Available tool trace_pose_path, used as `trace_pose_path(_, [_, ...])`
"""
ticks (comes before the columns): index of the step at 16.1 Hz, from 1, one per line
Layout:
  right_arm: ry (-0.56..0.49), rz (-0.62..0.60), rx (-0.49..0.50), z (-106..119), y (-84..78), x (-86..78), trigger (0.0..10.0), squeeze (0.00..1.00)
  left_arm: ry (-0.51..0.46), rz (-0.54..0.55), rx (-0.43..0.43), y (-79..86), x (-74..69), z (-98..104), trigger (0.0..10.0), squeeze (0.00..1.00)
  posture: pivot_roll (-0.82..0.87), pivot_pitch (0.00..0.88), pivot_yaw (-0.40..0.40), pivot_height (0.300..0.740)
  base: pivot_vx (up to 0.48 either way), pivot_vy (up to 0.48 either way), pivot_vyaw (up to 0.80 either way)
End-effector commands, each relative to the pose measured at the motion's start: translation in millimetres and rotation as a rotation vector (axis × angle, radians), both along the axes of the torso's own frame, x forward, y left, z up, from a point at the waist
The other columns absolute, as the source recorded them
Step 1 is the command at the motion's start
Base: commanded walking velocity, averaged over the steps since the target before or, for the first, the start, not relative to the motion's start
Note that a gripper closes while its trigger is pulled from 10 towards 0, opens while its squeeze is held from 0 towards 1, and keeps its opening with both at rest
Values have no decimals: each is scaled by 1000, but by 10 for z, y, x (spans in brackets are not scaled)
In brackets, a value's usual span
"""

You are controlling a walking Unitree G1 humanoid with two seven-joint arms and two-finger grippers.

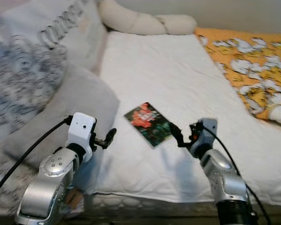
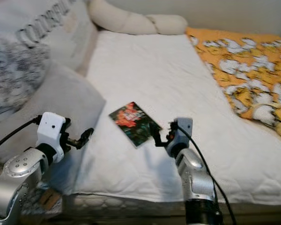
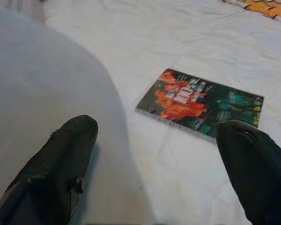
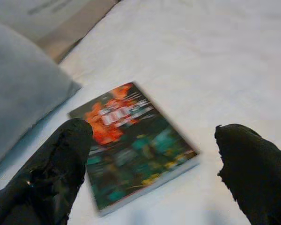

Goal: Clean up the room

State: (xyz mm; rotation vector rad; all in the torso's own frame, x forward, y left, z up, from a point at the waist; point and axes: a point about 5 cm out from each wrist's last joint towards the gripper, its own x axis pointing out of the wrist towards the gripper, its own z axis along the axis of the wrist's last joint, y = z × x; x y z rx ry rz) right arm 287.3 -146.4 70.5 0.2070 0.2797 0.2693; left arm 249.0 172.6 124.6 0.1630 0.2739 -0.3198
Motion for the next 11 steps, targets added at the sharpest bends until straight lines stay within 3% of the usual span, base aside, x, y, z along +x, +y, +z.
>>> trace_pose_path(1, [0, 3, -56, 7, -13, 2, 10000, 1000, -1, -7, 7, -30, 2, -19, 10000, 0, 56, 0, -62, 740, 0, -244, 0])
trace_pose_path(3, [19, -14, -49, 34, -19, 32, 10000, 1000, -4, -30, 30, -44, 11, -16, 10000, 0, 58, 0, -60, 740, 0, 0, 0])
trace_pose_path(6, [63, -14, -216, -7, -89, 125, 10000, 1000, -14, -38, 98, -16, 19, -26, 10000, 0, 76, 0, -70, 740, 0, 0, 0])
trace_pose_path(7, [68, -31, -221, -1, -109, 145, 10000, 0, -14, -46, 111, -9, 22, -30, 10000, 0, 82, 0, -74, 740, 0, 0, 0])
trace_pose_path(11, [74, -5, -260, -4, -118, 120, 10000, 0, 4, -61, 138, -5, 155, -81, 10000, 0, 48, 0, -49, 740, 0, 0, 0])
